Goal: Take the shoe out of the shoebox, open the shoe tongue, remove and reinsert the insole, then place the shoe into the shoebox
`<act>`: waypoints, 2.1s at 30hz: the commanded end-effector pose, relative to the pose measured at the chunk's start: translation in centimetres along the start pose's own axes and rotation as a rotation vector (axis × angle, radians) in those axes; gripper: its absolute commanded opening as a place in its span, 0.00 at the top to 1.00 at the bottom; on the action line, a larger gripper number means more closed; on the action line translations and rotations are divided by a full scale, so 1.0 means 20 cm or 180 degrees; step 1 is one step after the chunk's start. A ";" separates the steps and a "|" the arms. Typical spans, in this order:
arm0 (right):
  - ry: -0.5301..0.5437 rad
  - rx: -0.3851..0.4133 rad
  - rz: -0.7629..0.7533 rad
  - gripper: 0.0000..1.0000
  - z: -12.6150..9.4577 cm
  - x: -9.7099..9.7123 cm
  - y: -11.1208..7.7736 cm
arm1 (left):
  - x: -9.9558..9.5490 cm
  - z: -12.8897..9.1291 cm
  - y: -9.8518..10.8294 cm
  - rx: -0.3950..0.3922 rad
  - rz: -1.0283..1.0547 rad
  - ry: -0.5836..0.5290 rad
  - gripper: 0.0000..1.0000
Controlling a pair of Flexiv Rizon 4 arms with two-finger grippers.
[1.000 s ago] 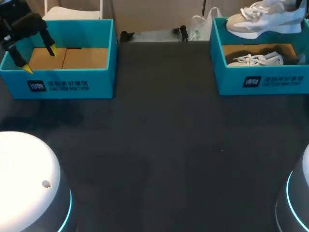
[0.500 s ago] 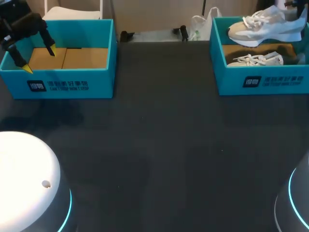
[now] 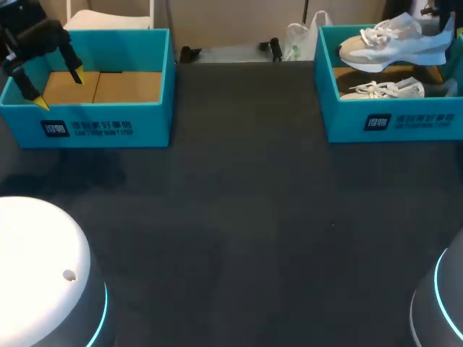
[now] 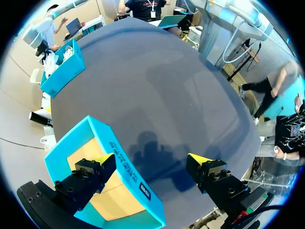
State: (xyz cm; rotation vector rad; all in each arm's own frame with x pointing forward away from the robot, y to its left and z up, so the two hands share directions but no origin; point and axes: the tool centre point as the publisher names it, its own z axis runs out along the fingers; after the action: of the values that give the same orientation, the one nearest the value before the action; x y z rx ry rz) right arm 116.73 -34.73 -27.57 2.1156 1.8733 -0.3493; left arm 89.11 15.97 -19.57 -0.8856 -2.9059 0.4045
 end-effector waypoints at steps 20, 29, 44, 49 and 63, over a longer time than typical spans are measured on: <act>0.0198 0.0087 0.0158 1.00 0.07 0.03 0.06 | 0.00 0.00 0.00 -0.0006 0.0001 0.0005 0.00; 0.0264 0.0153 0.0248 1.00 0.13 0.10 0.05 | 0.00 0.00 0.00 -0.0006 0.0001 0.0005 0.00; 0.0224 0.0144 0.0183 1.00 0.22 0.17 0.02 | 0.00 0.00 0.00 -0.0006 0.0001 0.0005 0.00; 0.0226 0.0161 0.0165 1.00 0.27 0.18 0.02 | 0.00 0.00 0.00 -0.0006 0.0001 0.0005 0.00; 0.0191 0.0227 0.0124 1.00 0.40 0.18 0.04 | 0.00 0.00 0.00 -0.0006 0.0001 0.0005 0.00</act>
State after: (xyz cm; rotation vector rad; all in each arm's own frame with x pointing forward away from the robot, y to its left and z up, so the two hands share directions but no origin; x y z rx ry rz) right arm 116.82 -34.21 -35.51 2.2159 1.8680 -0.3321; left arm 89.11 15.98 -19.57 -0.8855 -2.9060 0.4045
